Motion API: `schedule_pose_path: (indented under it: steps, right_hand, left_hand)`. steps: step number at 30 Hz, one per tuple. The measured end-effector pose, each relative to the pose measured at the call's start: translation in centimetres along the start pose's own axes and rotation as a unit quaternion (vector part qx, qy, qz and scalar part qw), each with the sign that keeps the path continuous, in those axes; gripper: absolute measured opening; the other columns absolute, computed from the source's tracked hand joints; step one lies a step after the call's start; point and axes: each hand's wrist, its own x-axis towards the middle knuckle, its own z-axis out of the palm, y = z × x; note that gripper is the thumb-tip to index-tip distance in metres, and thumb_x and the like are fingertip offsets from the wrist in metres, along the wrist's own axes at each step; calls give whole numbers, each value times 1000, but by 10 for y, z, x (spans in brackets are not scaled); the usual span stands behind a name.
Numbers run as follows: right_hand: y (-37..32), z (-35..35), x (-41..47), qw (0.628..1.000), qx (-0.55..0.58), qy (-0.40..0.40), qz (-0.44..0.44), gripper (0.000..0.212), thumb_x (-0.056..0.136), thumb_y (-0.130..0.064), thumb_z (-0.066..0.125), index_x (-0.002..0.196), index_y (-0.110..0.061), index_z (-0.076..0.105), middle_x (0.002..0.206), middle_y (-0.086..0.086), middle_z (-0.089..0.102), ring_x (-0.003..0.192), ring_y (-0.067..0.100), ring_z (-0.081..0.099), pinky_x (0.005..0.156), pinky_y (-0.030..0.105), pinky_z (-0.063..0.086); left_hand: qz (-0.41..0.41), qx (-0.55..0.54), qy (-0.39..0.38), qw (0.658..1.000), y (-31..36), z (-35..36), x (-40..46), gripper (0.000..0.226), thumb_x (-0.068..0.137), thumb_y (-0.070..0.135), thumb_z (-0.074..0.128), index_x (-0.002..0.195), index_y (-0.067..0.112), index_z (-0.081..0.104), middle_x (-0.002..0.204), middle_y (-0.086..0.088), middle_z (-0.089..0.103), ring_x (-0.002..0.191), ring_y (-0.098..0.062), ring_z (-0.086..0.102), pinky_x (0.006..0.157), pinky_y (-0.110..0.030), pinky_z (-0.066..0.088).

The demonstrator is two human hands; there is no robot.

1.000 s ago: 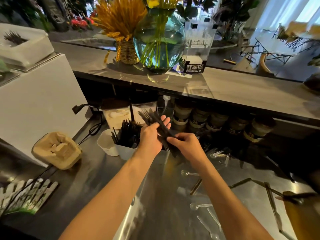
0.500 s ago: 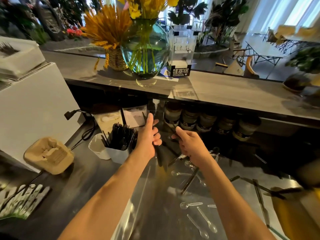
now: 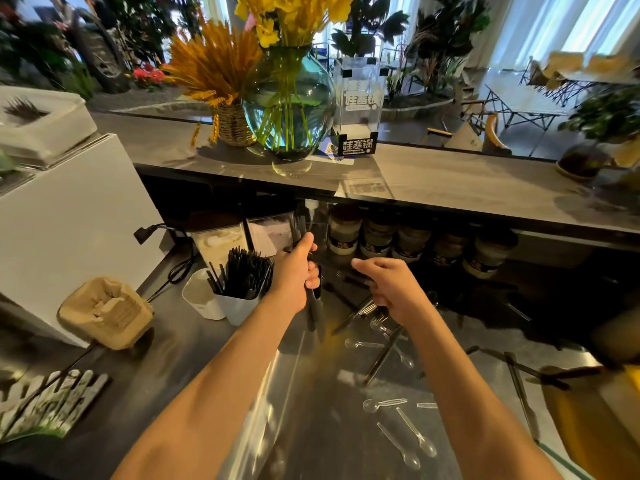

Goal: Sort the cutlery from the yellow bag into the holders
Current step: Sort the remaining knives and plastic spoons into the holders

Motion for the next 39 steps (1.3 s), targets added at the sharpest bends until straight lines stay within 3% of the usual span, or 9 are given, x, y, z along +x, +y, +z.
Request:
schedule_pose_path:
  steps: [6,12,15,18,21,25,30,34,39]
  right_hand:
    - [3,18,1,920,388,15,50,8,97,-3,60,94,2,66,63,4,61,56,8,60,65,23,61]
    - [3,47,15,855,496,128,85,9,93,-3,67,85,-2,62,70,5,56,57,8,54,51,15,52]
    - [-3,52,19,894,407,188,-4,6,94,-6,67,98,-3,69,79,5,62,61,8,56,57,17,50]
    - [-12,58,19,948,175,225,-143,9,95,-13,67,97,-17,75,84,1,71,71,10,64,70,23,55]
    - [-15,76,26,950,-20,204,-235,11,96,-14,66,93,-20,75,81,-2,73,71,3,66,66,20,55]
    - [5,108,51,937,-195,168,-237,10,95,-15,67,100,-12,76,84,-5,71,74,4,65,68,15,49]
    - [47,131,81,928,-303,126,-175,13,94,-11,67,103,-8,76,92,1,71,86,15,66,62,2,40]
    - [72,142,93,921,-342,117,-147,32,93,-12,69,125,-14,67,119,6,70,105,20,66,82,18,47]
    - [75,151,102,919,-304,185,-167,41,100,-16,58,141,-19,53,118,2,64,102,20,63,85,32,52]
  left_hand:
    - [18,-63,22,998,0,-19,9,28,98,35,60,94,9,52,51,1,34,35,-8,29,33,-20,23]
    - [7,-8,-1,1000,4,-46,9,35,93,49,62,81,17,54,55,4,33,40,-9,24,34,-21,18]
    - [-8,-35,29,999,9,-67,17,41,93,54,60,76,17,55,53,5,31,37,-8,22,34,-21,15]
    - [-40,-62,63,995,18,-85,26,45,100,53,48,77,15,55,52,5,32,34,-8,20,33,-18,14]
    - [-36,-103,39,993,22,-100,34,46,105,50,38,81,14,54,51,5,35,33,-6,21,32,-17,15]
    - [-21,-115,-14,993,30,-110,36,37,108,38,36,88,14,55,56,5,38,35,-5,24,33,-17,18]
    - [-25,-109,-35,993,43,-121,45,27,108,31,39,94,14,55,62,4,45,37,-5,28,35,-17,19]
    - [-29,-116,-50,992,48,-129,52,24,108,30,40,101,12,54,59,4,48,38,-5,29,35,-18,21]
    - [-39,-127,-74,988,52,-134,63,24,108,31,39,105,12,54,61,3,47,39,-6,29,36,-18,21]
